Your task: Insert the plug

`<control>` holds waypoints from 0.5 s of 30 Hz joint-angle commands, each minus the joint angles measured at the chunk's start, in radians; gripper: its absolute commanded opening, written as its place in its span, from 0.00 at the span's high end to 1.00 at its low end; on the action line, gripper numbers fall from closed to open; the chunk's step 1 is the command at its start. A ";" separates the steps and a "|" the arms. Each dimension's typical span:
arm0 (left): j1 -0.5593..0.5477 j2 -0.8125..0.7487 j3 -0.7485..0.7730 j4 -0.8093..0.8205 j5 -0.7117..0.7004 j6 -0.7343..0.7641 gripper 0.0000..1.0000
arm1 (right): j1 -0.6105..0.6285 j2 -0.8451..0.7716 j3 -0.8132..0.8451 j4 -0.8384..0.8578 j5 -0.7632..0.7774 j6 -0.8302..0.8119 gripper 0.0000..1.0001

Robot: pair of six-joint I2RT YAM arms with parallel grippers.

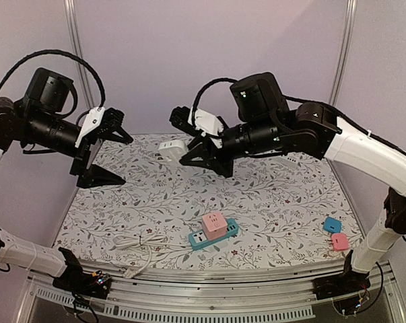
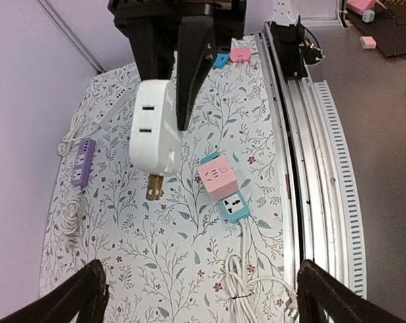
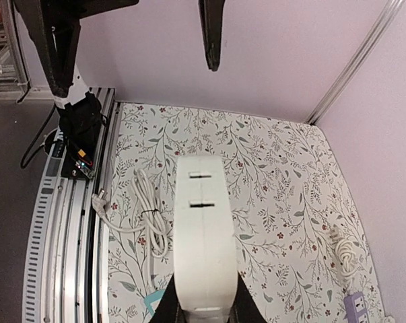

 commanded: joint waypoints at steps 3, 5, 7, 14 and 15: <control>-0.163 0.070 -0.077 0.237 -0.118 -0.075 0.13 | 0.025 -0.006 0.051 -0.338 0.124 -0.250 1.00; -0.185 0.093 -0.089 0.315 -0.107 -0.121 0.23 | 0.025 -0.016 0.053 -0.347 0.119 -0.281 1.00; -0.210 0.103 -0.115 0.388 -0.104 -0.132 0.31 | 0.025 -0.023 0.054 -0.346 0.116 -0.307 1.00; -0.256 0.127 -0.210 0.549 -0.138 -0.124 0.40 | 0.024 -0.053 0.054 -0.310 0.104 -0.332 1.00; -0.256 0.130 -0.216 0.556 -0.128 -0.122 0.40 | 0.025 -0.056 0.053 -0.305 0.103 -0.332 1.00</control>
